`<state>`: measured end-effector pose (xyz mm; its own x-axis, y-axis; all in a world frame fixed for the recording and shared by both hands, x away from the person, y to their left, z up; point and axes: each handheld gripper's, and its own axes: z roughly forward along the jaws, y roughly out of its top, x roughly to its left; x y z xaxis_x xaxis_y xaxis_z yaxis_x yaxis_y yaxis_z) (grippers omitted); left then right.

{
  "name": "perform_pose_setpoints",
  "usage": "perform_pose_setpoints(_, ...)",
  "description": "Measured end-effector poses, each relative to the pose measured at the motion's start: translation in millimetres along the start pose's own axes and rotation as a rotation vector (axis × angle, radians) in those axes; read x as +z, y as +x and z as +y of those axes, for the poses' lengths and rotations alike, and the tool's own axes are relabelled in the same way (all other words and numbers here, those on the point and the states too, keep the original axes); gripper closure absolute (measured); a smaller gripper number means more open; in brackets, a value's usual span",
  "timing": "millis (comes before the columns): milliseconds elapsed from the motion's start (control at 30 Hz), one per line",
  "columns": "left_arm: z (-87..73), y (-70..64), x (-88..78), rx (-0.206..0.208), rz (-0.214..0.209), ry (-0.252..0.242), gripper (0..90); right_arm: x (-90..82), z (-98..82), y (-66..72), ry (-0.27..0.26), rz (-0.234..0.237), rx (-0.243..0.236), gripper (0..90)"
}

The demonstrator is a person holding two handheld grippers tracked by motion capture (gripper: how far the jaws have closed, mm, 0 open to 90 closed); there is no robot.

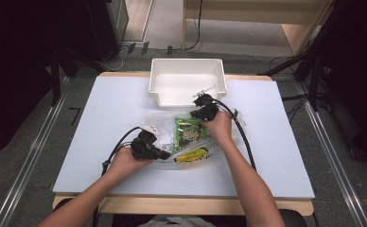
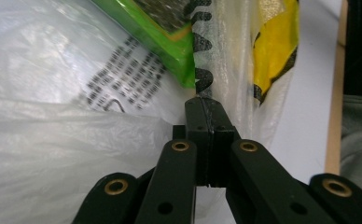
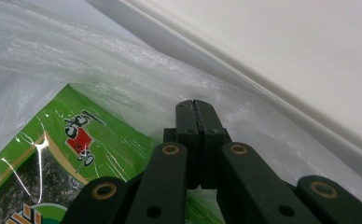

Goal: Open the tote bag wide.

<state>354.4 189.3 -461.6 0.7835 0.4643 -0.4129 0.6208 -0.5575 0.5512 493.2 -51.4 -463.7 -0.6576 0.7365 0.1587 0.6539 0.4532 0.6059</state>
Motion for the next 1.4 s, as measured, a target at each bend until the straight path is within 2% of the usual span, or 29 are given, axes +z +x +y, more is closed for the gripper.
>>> perform_pose_setpoints(300, -12.1, -10.0, -1.5, -0.001, -0.029, 0.016, 90.0, 0.7, 0.3, 0.4, -0.007, -0.007, 0.004, 90.0)
perform_pose_setpoints(367, -15.1, -13.3, -2.2, 0.014, -0.032, 0.024, 90.0, 1.0, 0.5, 0.4, -0.008, -0.007, 0.005, 90.0)
perform_pose_setpoints(667, -28.6, -24.7, -5.9, 0.032, -0.042, 0.042, 90.0, 1.8, 1.0, -0.3, -0.014, -0.014, 0.011, 90.0)
perform_pose_setpoints(800, -34.0, -28.3, -8.9, 0.028, -0.047, 0.032, 90.0, 1.9, 1.2, -0.8, -0.014, -0.017, 0.010, 90.0)
perform_pose_setpoints(1100, -39.5, -29.1, -11.3, 0.019, -0.055, 0.028, 90.0, 3.3, 1.7, -1.5, -0.030, -0.028, 0.023, 90.0)
perform_pose_setpoints(1200, -42.1, -31.1, -11.6, 0.022, -0.057, 0.044, 90.0, 3.3, 1.5, -1.5, -0.031, -0.028, 0.026, 90.0)
perform_pose_setpoints(1333, -46.8, -32.9, -13.6, 0.029, -0.037, 0.064, 90.0, 3.3, 1.4, -2.2, -0.032, -0.025, 0.031, 90.0)
perform_pose_setpoints(1400, -45.6, -31.0, -16.3, 0.020, -0.037, 0.042, 90.0, 3.4, 1.5, -2.0, -0.034, -0.029, 0.032, 90.0)
